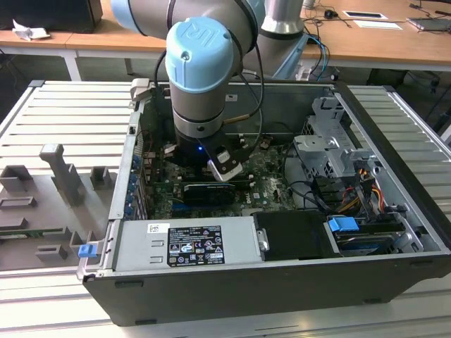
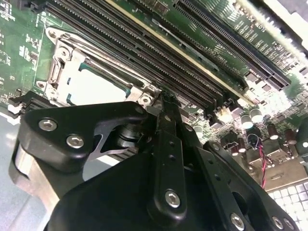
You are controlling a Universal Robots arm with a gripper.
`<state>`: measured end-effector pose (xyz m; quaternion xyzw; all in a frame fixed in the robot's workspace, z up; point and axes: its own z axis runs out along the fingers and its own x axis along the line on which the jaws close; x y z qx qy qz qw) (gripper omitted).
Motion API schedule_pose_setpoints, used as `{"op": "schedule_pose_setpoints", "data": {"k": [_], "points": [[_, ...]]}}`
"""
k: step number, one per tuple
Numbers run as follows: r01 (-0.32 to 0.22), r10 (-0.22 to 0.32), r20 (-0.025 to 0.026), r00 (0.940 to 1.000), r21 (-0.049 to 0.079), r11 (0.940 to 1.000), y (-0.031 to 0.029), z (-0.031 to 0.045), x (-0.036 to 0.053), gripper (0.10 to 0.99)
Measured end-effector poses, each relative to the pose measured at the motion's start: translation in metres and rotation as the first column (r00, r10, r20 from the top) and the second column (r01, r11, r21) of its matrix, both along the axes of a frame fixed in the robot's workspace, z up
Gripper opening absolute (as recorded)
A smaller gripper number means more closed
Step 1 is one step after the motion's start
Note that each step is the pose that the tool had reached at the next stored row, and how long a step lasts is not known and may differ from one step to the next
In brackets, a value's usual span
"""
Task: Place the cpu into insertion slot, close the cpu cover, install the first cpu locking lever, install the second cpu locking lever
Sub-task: 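Install the second cpu locking lever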
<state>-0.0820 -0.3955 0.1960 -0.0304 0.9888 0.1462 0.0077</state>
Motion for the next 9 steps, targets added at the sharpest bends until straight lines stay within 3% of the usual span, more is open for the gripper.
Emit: {"op": "schedule_pose_setpoints", "data": {"k": [3,4,9], "points": [[0.000,0.000,0.0001,1.0000,0.003,1.0000,0.0000,0.0054,0.0000,0.106],[0.000,0.000,0.0000,1.0000,0.004,1.0000,-0.0001,0.0148,0.0000,0.106],[0.000,0.000,-0.0001,1.0000,0.005,1.0000,-0.0001,0.0202,0.0002,0.106]]}}
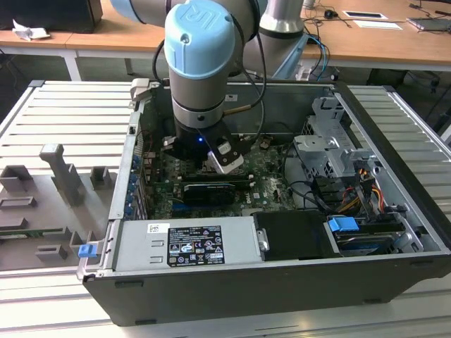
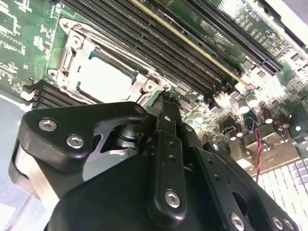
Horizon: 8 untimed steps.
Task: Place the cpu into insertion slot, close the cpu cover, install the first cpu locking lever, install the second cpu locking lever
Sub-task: 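Install the second cpu locking lever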
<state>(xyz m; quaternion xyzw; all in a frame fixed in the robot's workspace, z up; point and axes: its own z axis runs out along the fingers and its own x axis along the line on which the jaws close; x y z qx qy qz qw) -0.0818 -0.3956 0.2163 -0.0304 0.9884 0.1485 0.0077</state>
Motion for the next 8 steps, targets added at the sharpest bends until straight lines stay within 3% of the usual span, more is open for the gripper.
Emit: {"op": "schedule_pose_setpoints", "data": {"k": [8], "points": [[0.000,0.000,0.0001,1.0000,0.000,1.0000,0.0000,0.0096,0.0001,0.106]]}}
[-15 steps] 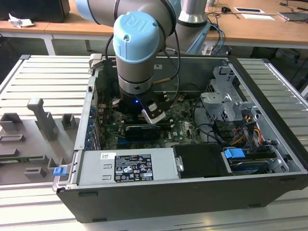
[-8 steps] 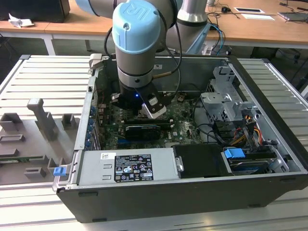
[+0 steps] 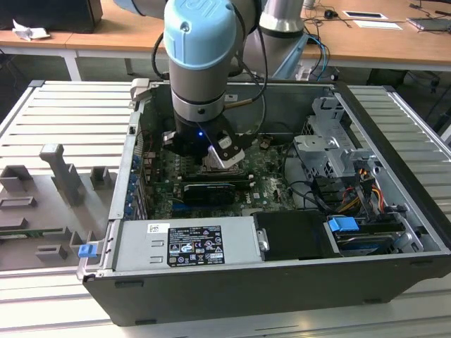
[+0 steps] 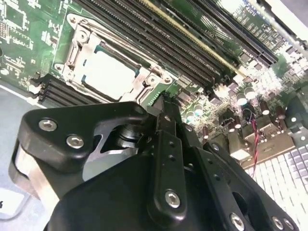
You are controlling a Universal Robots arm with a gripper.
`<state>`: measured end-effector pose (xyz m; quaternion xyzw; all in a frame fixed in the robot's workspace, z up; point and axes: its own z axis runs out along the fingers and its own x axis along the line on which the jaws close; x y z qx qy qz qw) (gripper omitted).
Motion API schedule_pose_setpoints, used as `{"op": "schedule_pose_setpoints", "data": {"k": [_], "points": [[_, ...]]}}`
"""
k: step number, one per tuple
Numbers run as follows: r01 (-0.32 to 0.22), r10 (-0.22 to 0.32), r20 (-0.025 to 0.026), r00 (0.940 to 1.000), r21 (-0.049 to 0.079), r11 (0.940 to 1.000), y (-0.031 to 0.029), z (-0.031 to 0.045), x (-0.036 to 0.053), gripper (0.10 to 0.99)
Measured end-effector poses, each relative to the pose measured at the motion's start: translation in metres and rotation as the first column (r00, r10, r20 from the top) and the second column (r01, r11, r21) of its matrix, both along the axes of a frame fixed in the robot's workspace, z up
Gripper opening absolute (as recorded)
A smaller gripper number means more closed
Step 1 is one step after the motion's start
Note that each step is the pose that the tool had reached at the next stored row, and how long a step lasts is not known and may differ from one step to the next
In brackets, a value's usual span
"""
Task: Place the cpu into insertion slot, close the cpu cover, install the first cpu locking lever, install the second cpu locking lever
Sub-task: 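Install the second cpu locking lever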
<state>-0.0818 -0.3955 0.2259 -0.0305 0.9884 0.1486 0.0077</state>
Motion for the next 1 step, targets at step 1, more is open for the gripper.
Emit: {"op": "schedule_pose_setpoints", "data": {"k": [1], "points": [[0.000,0.000,0.0001,1.0000,0.000,1.0000,0.0000,0.0000,0.0000,0.106]]}}
